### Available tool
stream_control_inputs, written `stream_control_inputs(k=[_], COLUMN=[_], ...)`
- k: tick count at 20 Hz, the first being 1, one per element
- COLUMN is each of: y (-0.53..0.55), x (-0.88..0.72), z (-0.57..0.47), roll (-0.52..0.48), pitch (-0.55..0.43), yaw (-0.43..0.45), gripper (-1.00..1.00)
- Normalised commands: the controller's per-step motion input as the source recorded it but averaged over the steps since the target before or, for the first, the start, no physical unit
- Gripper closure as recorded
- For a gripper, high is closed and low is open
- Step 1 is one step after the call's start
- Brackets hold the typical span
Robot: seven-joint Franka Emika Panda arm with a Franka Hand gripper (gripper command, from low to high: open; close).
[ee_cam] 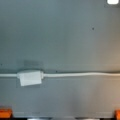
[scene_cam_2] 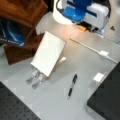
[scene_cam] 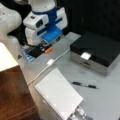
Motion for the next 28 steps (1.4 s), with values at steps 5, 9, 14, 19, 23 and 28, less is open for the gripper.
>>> stream_control_inputs(k=[5, 9, 14, 19, 23, 28], y=[0.08, 0.16, 0.19, 0.28, 0.38, 0.29], x=[0.06, 0.14, 0.18, 0.28, 0.41, 0.39], z=[-0.03, -0.04, -0.06, -0.04, 0.01, 0.02], roll=[0.094, 0.187, 0.244, 0.21, 0.162, 0.218], pitch=[0.055, 0.012, 0.005, 0.08, 0.133, 0.106], yaw=[0.223, 0.091, -0.014, -0.064, -0.103, -0.12], gripper=[-1.0, -1.0, -1.0, -1.0, -1.0, -1.0])
